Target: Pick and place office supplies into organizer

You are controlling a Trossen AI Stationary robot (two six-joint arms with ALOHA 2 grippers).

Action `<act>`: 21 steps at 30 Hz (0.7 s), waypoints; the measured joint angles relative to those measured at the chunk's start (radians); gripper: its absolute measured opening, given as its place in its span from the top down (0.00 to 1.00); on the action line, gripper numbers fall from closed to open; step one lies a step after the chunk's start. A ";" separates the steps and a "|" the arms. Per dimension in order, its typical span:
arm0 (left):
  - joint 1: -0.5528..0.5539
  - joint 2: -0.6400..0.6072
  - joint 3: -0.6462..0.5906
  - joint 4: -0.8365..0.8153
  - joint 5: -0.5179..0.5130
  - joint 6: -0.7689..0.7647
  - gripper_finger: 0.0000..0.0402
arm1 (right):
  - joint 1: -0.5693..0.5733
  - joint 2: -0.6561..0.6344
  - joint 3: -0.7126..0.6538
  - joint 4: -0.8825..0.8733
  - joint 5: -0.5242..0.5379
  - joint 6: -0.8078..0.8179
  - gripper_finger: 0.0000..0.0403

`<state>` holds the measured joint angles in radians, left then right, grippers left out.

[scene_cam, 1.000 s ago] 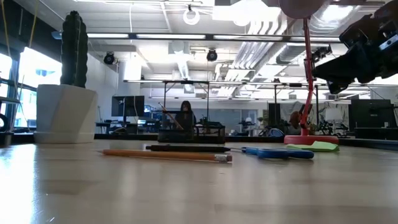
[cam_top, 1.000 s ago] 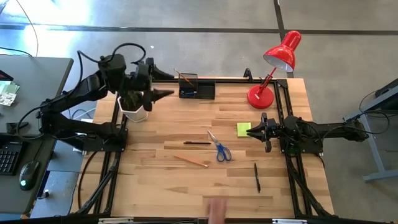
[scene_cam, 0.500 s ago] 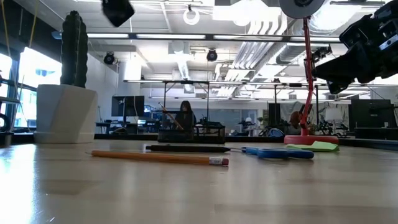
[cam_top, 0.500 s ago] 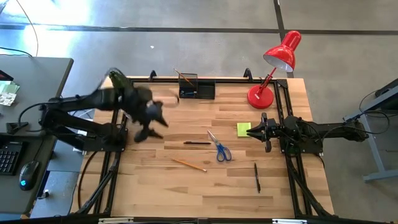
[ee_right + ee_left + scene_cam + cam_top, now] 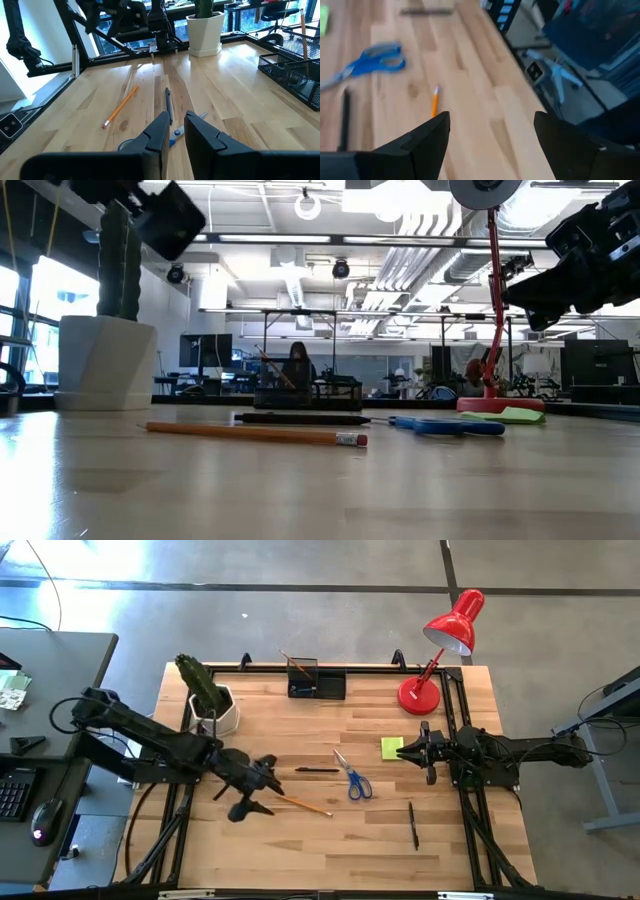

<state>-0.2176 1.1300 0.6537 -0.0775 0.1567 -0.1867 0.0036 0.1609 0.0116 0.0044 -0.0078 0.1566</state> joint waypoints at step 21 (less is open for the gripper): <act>0.002 0.668 -0.126 0.888 -0.051 0.130 0.36 | 0.000 0.002 0.000 0.000 0.002 0.000 0.87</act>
<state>-0.2153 1.7979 0.5278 0.8104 0.1053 -0.0563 0.0040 0.1627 0.0116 0.0042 -0.0059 0.1568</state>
